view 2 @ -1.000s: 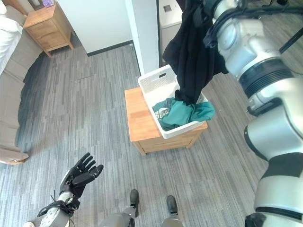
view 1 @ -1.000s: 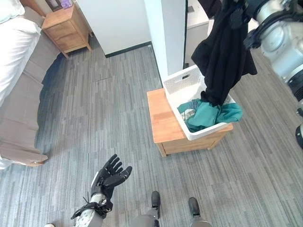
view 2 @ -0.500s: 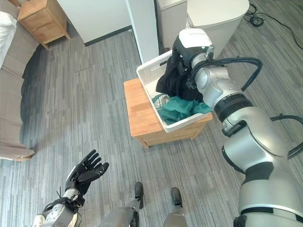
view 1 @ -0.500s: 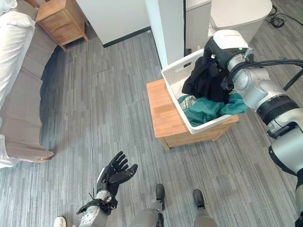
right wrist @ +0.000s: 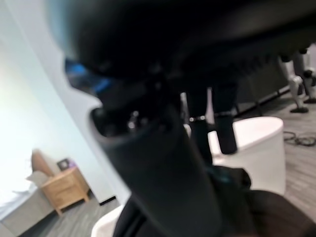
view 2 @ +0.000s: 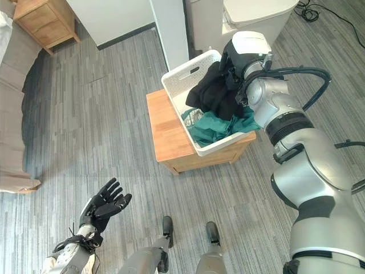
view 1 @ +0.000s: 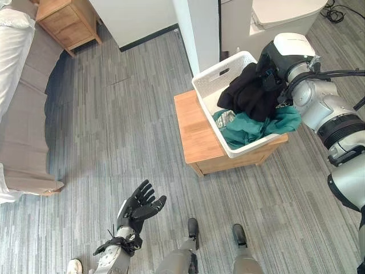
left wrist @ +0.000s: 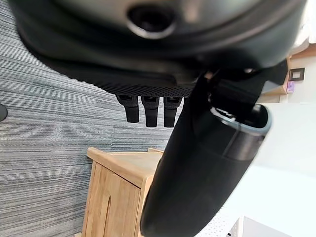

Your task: Pick up bed clothes into laundry basket.

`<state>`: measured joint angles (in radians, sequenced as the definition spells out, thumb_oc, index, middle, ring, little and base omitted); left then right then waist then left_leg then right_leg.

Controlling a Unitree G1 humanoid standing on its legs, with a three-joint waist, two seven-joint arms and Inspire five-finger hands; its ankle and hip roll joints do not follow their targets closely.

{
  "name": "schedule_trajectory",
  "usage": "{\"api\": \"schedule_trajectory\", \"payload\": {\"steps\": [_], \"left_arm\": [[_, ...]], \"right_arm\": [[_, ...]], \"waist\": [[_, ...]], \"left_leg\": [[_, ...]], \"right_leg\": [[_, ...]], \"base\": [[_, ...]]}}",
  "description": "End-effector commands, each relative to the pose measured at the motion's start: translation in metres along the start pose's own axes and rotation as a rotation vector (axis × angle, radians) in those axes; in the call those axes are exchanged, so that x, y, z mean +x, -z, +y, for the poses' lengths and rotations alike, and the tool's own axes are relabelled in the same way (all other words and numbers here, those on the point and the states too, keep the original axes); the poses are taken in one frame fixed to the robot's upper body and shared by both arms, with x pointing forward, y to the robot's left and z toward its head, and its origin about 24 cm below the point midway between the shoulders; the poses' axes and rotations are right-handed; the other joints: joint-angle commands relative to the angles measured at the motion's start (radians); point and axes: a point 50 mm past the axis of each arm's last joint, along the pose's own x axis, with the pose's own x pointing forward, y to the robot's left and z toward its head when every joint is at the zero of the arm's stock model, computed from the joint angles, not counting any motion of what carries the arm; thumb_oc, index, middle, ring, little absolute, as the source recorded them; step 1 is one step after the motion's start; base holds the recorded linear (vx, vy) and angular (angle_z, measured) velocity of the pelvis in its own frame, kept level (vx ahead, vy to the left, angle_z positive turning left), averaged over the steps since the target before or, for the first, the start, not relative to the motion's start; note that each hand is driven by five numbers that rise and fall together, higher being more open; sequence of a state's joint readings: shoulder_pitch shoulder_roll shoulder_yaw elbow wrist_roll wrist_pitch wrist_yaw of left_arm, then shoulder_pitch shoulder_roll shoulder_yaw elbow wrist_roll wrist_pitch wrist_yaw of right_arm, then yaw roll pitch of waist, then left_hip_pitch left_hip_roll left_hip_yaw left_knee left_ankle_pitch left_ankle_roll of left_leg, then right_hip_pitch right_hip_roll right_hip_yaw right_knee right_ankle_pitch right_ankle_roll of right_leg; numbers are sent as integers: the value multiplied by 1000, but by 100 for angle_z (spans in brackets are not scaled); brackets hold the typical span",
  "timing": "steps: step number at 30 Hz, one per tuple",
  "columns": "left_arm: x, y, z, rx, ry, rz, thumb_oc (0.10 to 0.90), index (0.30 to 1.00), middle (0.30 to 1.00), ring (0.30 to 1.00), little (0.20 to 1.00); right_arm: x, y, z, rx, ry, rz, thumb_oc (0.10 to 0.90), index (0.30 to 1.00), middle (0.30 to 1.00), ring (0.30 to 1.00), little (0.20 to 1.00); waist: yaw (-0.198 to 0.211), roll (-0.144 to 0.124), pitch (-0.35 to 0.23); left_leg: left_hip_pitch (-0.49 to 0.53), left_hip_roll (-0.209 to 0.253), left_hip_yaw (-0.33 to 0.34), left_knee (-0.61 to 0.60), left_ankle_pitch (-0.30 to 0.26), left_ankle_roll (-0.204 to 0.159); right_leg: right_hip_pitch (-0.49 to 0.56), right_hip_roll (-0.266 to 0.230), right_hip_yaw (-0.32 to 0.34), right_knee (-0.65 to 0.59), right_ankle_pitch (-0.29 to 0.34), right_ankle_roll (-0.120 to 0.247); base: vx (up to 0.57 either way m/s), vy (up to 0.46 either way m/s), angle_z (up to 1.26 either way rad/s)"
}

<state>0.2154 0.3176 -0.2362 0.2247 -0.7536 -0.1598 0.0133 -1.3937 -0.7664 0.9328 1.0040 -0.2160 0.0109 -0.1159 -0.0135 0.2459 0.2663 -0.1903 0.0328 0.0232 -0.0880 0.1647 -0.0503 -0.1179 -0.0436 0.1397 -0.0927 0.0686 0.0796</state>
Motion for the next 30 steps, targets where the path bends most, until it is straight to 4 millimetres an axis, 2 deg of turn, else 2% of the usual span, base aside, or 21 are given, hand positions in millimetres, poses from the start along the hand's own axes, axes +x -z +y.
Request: {"api": "schedule_trajectory", "payload": {"steps": [1, 3, 9, 14, 17, 18, 22, 27, 30], "left_arm": [[9, -33, -17, 21, 80, -180, 800, 900, 900, 900, 900], [10, -35, -18, 20, 79, -188, 800, 900, 900, 900, 900], [13, -40, -19, 31, 86, -201, 800, 900, 900, 900, 900], [15, -43, -18, 45, 83, -205, 800, 900, 900, 900, 900], [17, -46, -21, 48, 95, -216, 800, 900, 900, 900, 900], [18, -46, -24, 43, 101, -218, 800, 900, 900, 900, 900], [21, -50, -24, 69, 112, -222, 800, 900, 900, 900, 900], [23, -52, -26, 83, 131, -225, 800, 900, 900, 900, 900], [23, -54, -24, 93, 132, -224, 800, 900, 900, 900, 900]], "right_arm": [[8, -47, -99, -26, 302, -146, 800, 900, 900, 900, 900], [6, -57, -106, -32, 323, -194, 800, 900, 900, 900, 900], [-6, -73, -124, -6, 384, -306, 800, 900, 900, 900, 900], [-14, -80, -128, -8, 395, -365, 800, 900, 900, 900, 900], [-18, -87, -123, 96, 390, -421, 800, 900, 900, 900, 900], [-19, -91, -114, 180, 376, -453, 800, 900, 900, 900, 900], [-20, -97, -104, 161, 330, -477, 800, 900, 900, 900, 900], [-20, -97, -108, 188, 329, -485, 800, 900, 900, 900, 900], [-27, -98, -117, 203, 342, -525, 800, 900, 900, 900, 900]], "waist": [[-11, -58, -33], [-18, -64, -37], [-30, -79, -47], [-34, -91, -60], [-36, -96, -66], [-38, -93, -66], [-37, -102, -76], [-39, -116, -93], [-45, -130, -102]], "left_leg": [[71, 0, 70, 1, -74, -75], [76, 1, 73, 1, -78, -74], [90, 4, 73, 1, -85, -71], [100, 2, 73, 1, -94, -66], [104, 0, 75, 1, -98, -62], [105, 0, 76, 1, -100, -61], [114, -4, 79, 1, -108, -53], [126, -4, 87, 1, -115, -50], [133, -1, 94, 1, -120, -48]], "right_leg": [[-57, -35, 49, 54, -110, 15], [-53, -35, 50, 54, -111, 15], [-42, -36, 49, 60, -116, 16], [-33, -40, 50, 60, -117, 19], [-27, -43, 54, 56, -114, 20], [-27, -44, 56, 56, -112, 22], [-21, -49, 60, 54, -110, 25], [-10, -51, 64, 47, -105, 30], [-5, -48, 71, 42, -102, 32]], "base": [[4, 9, -3], [2, 17, -4], [1, 5, -1], [-2, 7, 0], [-18, 40, 2], [0, 0, 0], [-10, 39, 0], [-1, 23, 0], [0, 0, 0]]}}
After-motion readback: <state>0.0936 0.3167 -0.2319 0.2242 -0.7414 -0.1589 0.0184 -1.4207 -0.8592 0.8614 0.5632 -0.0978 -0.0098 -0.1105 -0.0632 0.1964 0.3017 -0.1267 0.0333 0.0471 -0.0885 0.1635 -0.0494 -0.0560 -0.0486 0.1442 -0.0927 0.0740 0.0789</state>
